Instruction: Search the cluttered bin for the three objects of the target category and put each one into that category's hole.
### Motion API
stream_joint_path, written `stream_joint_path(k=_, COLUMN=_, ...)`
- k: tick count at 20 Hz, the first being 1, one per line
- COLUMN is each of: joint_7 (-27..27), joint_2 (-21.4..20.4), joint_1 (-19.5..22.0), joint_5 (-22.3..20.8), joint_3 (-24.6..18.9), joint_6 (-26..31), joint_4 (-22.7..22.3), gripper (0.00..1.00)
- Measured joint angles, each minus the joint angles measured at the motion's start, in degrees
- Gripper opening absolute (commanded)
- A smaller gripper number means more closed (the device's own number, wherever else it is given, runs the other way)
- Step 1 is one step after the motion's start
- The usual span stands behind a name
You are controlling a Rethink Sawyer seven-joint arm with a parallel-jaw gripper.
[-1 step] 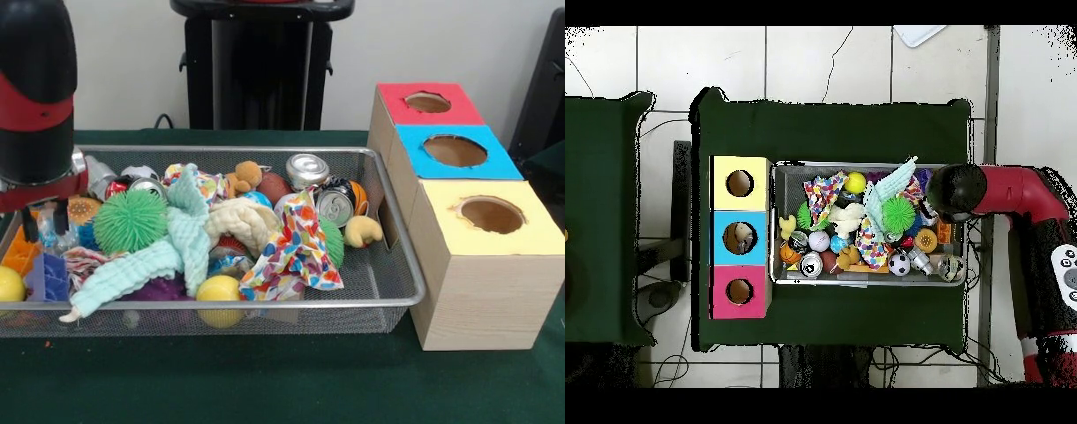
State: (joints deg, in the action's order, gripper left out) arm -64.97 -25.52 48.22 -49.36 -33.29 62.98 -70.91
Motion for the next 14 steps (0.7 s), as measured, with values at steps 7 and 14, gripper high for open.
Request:
stream_joint_path(k=7, joint_7=0.0, joint_2=-7.3, joint_1=-1.7, joint_5=2.6, joint_3=0.0, joint_6=4.4, joint_4=-1.5, gripper=0.00)
stream_joint_path(k=14, joint_7=0.0, joint_2=-14.3, joint_1=-0.1, joint_5=5.0, joint_3=0.0, joint_6=6.0, joint_4=-2.8, gripper=0.00)
